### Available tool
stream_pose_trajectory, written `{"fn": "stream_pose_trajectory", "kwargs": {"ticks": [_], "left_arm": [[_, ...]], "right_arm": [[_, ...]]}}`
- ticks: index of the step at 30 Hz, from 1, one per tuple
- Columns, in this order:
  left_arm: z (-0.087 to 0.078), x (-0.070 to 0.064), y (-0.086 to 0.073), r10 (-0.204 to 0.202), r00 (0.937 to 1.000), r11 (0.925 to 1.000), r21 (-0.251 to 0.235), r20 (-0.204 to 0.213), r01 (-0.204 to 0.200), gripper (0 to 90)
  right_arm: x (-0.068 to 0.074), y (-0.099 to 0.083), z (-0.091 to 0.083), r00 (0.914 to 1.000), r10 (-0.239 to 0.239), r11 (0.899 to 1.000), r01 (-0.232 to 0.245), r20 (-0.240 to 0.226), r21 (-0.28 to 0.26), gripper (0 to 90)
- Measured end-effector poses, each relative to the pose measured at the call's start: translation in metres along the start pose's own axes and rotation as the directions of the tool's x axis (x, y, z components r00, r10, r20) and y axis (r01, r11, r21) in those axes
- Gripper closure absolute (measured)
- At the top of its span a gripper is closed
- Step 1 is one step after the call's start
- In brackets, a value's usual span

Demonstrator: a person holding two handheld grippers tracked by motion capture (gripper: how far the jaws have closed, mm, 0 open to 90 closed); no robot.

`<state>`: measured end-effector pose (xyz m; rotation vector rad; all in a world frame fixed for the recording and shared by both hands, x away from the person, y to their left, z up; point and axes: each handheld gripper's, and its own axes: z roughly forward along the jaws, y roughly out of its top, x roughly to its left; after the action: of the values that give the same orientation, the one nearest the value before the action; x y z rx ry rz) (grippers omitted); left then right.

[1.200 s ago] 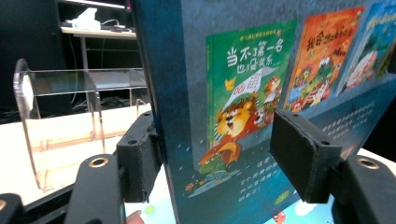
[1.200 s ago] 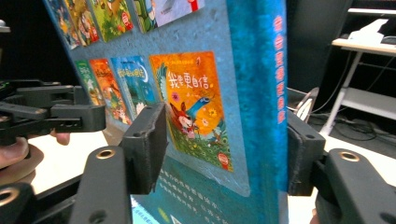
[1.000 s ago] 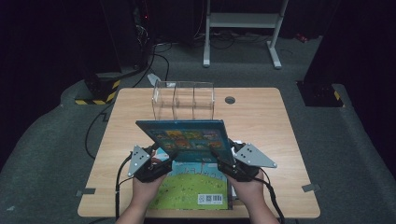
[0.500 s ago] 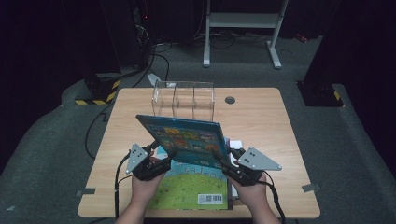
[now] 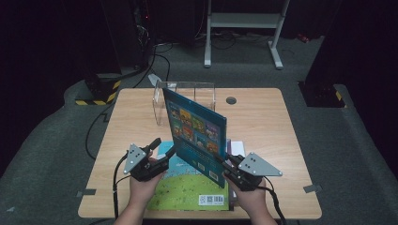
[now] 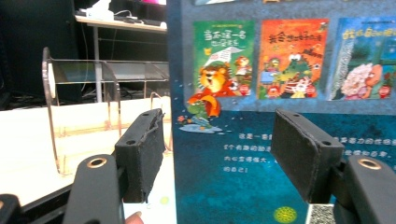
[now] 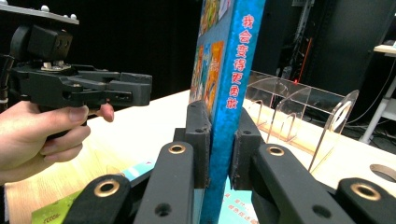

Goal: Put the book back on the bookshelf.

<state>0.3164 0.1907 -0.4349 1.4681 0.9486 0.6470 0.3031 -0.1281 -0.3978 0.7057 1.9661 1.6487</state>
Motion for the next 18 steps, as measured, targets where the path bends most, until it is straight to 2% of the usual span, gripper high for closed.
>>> {"fn": "stream_pose_trajectory", "kwargs": {"ticks": [8,11,13,16,18], "left_arm": [[-0.003,-0.012,0.01,0.02,0.9991,0.9998,0.0,0.038,-0.02,31.8],[-0.007,-0.025,0.018,0.051,0.9966,0.9984,-0.026,0.065,-0.05,31.7],[-0.008,-0.028,0.02,0.059,0.9956,0.998,-0.03,0.073,-0.057,31.7],[-0.012,-0.041,0.028,0.078,0.9914,0.9963,-0.044,0.105,-0.074,31.0],[-0.013,-0.043,0.03,0.08,0.9904,0.9961,-0.046,0.113,-0.075,30.2]], "right_arm": [[0.005,-0.001,0.003,0.9991,0.02,1.0,-0.02,0.037,-0.012,81.9],[0.01,-0.002,0.006,0.9984,0.025,1.0,-0.024,0.051,-0.019,82.3],[0.015,-0.002,0.008,0.9977,0.018,1.0,-0.017,0.065,-0.021,82.4],[0.023,-0.002,0.012,0.9971,0.008,1.0,-0.006,0.076,-0.026,82.7],[0.028,-0.003,0.015,0.9964,-0.008,1.0,0.01,0.085,-0.027,82.8]]}}
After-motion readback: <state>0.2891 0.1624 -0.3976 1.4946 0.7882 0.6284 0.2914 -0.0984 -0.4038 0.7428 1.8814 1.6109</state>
